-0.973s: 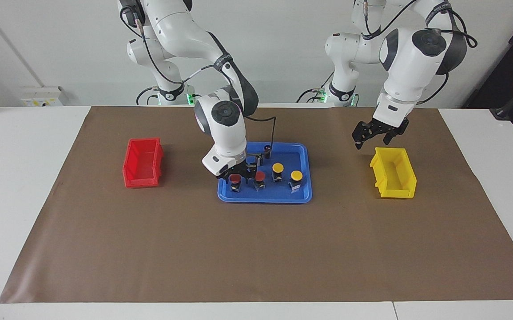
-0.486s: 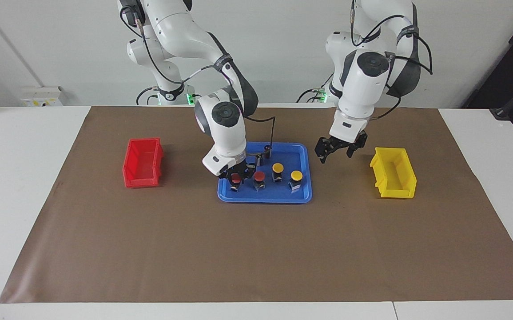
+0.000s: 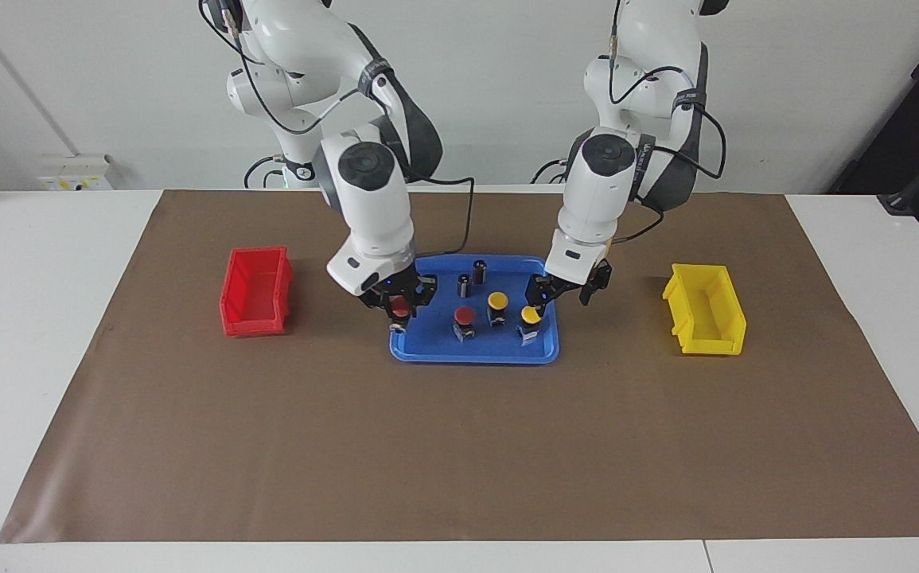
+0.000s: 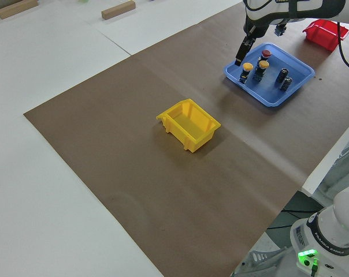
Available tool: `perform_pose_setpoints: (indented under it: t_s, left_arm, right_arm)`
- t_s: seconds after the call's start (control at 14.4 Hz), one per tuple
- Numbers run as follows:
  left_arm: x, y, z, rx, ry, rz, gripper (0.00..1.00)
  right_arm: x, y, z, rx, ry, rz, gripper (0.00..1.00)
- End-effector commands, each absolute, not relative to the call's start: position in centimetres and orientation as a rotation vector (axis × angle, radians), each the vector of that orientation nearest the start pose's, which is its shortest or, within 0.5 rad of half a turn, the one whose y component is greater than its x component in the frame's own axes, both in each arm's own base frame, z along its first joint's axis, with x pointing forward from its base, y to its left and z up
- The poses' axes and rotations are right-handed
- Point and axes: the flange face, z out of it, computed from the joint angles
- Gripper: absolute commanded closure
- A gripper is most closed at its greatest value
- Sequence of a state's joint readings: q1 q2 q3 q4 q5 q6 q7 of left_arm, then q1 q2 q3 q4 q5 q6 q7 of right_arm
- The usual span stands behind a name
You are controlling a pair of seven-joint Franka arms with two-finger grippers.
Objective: Sort red and yellow buttons by color
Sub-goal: 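Grasp a red button with the right gripper while the left gripper grasps a yellow button, then lower the red button into the red bin while the left gripper lifts yellow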
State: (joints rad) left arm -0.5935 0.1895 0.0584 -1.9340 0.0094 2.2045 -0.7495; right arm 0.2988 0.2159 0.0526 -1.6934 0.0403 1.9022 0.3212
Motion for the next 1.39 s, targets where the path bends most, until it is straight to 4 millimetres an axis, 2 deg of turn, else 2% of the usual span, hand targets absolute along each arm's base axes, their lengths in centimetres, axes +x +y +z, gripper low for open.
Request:
perform_pose_setpoints:
  t_s: [0.0, 0.21, 0.35, 0.56, 0.69, 0.76, 0.83, 0.97, 1.04, 1.18, 1.32]
  left_arm:
    - [51.8, -32.3, 38.6, -3.154, -0.369, -0.136, 0.1]
    - [50.9, -33.7, 37.3, -3.144, -0.372, -0.113, 0.12]
    - [51.0, -33.9, 36.4, -3.14, -0.374, -0.108, 0.14]
    - [50.5, -34.6, 35.9, -3.134, -0.382, -0.097, 0.18]
    - [50.5, -34.7, 35.9, -3.133, -0.39, -0.097, 0.3]
    - [50.6, -34.7, 36.0, -3.134, -0.392, -0.099, 0.4]
    - [50.6, -34.7, 36.0, -3.134, -0.39, -0.099, 0.53]
    - [50.7, -34.5, 36.0, -3.135, -0.401, -0.099, 0.85]
    - [50.7, -34.6, 36.0, -3.139, -0.422, -0.091, 0.95]
    - [51.1, -34.6, 36.8, -3.15, -0.482, -0.065, 0.98]
    - [51.2, -34.5, 39.1, -3.125, -0.478, -0.014, 0.98]
  right_arm:
    - [56.5, 13.0, 48.2, -3.072, -0.148, 0.108, 0.83]
    - [53.4, 4.6, 47.4, -3.016, -0.268, 0.137, 0.83]
    - [52.3, 1.0, 46.2, -3.0, -0.334, 0.151, 0.83]
    - [50.5, -2.3, 44.1, -2.98, -0.456, 0.126, 0.83]
    - [49.5, -2.6, 42.8, -2.98, -0.511, 0.094, 0.83]
    - [49.0, -2.5, 42.2, -2.977, -0.558, 0.07, 0.83]
    - [48.7, -2.5, 41.8, -2.98, -0.558, 0.064, 0.83]
    - [48.2, -2.6, 41.2, -2.975, -0.565, 0.081, 0.83]
    - [47.8, -2.6, 40.8, -2.973, -0.573, 0.087, 0.83]
    - [47.3, -2.8, 39.9, -2.976, -0.564, 0.075, 0.83]
    - [46.6, -3.6, 38.4, -2.949, -0.52, 0.061, 0.83]
